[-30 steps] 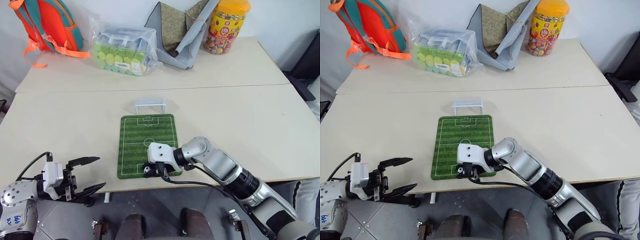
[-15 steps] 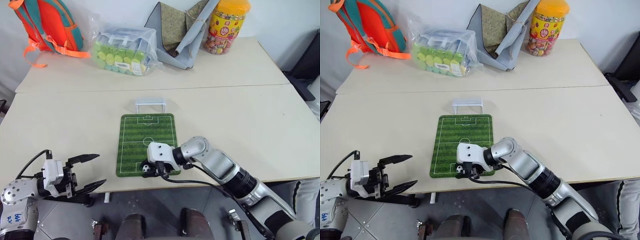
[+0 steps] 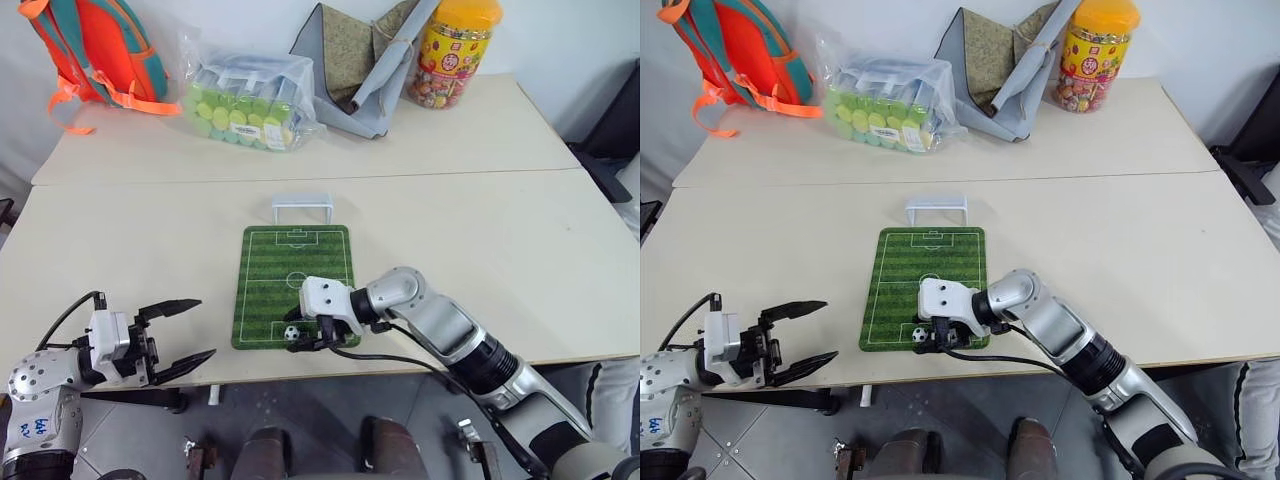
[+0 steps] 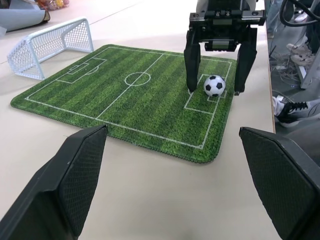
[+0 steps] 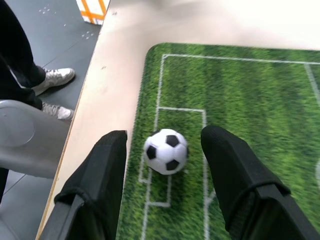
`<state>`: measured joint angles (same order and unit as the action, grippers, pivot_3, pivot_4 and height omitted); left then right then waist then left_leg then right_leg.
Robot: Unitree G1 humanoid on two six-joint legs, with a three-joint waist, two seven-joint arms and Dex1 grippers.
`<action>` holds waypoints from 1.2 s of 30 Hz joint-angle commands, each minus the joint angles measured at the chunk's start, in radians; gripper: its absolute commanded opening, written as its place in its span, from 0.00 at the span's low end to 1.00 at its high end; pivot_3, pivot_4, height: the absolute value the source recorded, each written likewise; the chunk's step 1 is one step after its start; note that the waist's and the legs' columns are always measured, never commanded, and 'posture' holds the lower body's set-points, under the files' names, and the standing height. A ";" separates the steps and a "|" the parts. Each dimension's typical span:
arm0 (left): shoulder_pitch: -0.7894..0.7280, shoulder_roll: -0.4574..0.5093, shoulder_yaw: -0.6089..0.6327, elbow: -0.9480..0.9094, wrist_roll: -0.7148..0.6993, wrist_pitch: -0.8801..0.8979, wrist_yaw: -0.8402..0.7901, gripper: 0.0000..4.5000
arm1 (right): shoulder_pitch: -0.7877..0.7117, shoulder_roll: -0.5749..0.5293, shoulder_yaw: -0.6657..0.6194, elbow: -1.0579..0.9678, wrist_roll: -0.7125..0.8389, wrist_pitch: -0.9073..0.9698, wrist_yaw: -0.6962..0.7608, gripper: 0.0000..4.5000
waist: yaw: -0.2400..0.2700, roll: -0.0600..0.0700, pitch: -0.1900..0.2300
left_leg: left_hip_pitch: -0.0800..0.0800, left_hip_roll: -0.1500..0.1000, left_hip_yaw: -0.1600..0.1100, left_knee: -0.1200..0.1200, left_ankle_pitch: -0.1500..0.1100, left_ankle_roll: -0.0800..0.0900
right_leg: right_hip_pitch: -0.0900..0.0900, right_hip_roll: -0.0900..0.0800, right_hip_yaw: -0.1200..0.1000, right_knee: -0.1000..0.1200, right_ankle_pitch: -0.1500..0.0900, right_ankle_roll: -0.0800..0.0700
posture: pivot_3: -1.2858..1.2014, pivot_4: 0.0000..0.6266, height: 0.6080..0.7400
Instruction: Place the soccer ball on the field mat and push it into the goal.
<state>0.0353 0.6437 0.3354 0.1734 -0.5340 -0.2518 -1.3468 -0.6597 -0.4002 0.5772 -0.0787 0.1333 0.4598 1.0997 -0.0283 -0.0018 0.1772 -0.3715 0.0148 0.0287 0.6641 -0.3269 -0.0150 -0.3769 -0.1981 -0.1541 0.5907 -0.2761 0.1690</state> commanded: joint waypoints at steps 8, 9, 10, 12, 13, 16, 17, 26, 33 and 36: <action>-0.024 -0.007 0.002 0.015 -0.013 -0.017 -0.008 1.00 | -0.037 -0.006 -0.092 -0.163 0.085 0.080 0.024 0.48 | 0.000 0.000 0.000 | 0.000 0.000 0.000 0.000 0.000 0.000 | 0.000 0.000 0.000 0.000 0.000 0.000 | 0.52 0.24 1.00; -0.026 -0.008 0.002 0.017 -0.014 -0.018 -0.011 1.00 | -0.024 -0.026 -0.092 -0.199 0.099 0.096 0.039 0.45 | 0.000 0.000 0.000 | 0.000 0.000 0.000 0.000 0.000 0.000 | 0.000 0.000 0.000 0.000 0.000 0.000 | 0.52 0.24 1.00; -0.027 -0.008 0.002 0.017 -0.016 -0.019 -0.013 1.00 | -0.012 -0.035 -0.092 -0.223 0.107 0.120 0.038 0.38 | 0.002 0.000 0.000 | 0.000 0.000 0.000 0.000 0.000 0.000 | 0.000 0.000 0.000 0.000 0.000 0.000 | 0.52 0.24 1.00; -0.028 -0.010 -0.001 0.020 -0.016 -0.023 -0.016 1.00 | 0.027 -0.044 -0.084 -0.252 0.113 0.150 0.021 0.23 | 0.003 0.000 0.000 | 0.000 0.000 0.000 0.000 -0.001 0.000 | 0.000 0.000 -0.001 0.000 0.000 0.000 | 0.52 0.24 1.00; -0.029 -0.011 -0.002 0.021 -0.015 -0.024 -0.017 1.00 | 0.044 -0.054 -0.072 -0.261 0.107 0.147 0.020 0.16 | 0.003 0.000 0.000 | 0.000 0.000 0.000 0.000 -0.001 0.000 | 0.000 0.000 -0.001 -0.001 0.000 0.000 | 0.52 0.24 1.00; -0.024 -0.014 -0.003 0.013 -0.018 -0.023 -0.018 1.00 | 0.075 -0.050 -0.061 -0.277 0.111 0.166 0.007 0.01 | 0.001 0.000 0.000 | 0.000 0.000 0.001 0.000 -0.002 0.001 | 0.000 0.000 -0.001 -0.001 0.000 0.000 | 0.52 0.24 1.00; -0.023 -0.014 -0.003 0.012 -0.019 -0.023 -0.019 1.00 | 0.078 -0.041 -0.064 -0.278 0.118 0.181 -0.001 0.01 | 0.001 0.000 0.000 | 0.000 0.000 0.001 0.000 -0.002 0.001 | 0.000 0.000 -0.001 -0.001 0.000 0.000 | 0.52 0.24 1.00; -0.003 -0.013 0.001 -0.004 -0.024 -0.016 -0.027 1.00 | 0.124 0.028 -0.042 -0.229 0.135 0.225 -0.049 0.01 | 0.000 0.000 0.000 | 0.001 0.001 0.002 0.000 -0.002 0.001 | 0.000 0.000 0.000 -0.001 0.000 0.000 | 0.52 0.24 1.00; -0.006 -0.003 0.005 0.000 -0.025 -0.011 -0.030 1.00 | 0.107 0.057 -0.050 -0.137 0.107 0.174 -0.083 0.01 | 0.000 0.000 0.000 | 0.001 0.001 0.002 0.000 -0.002 0.001 | 0.000 0.000 0.000 -0.001 0.000 0.000 | 0.52 0.24 1.00; -0.036 -0.002 -0.002 0.023 -0.018 -0.013 -0.031 1.00 | 0.038 0.073 -0.116 -0.013 0.075 0.120 -0.134 0.01 | 0.000 0.000 0.000 | 0.001 0.001 0.002 0.000 -0.002 0.001 | 0.000 0.000 0.000 -0.001 0.000 0.000 | 0.52 0.24 1.00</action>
<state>0.0132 0.6329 0.3307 0.2047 -0.5340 -0.2613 -1.3724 -0.5783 -0.3384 0.5293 -0.1260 0.2208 0.6247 0.9952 -0.0285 -0.0021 0.1771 -0.3706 0.0157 0.0314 0.6644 -0.3292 -0.0143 -0.3773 -0.1978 -0.1540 0.5903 -0.2761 0.1689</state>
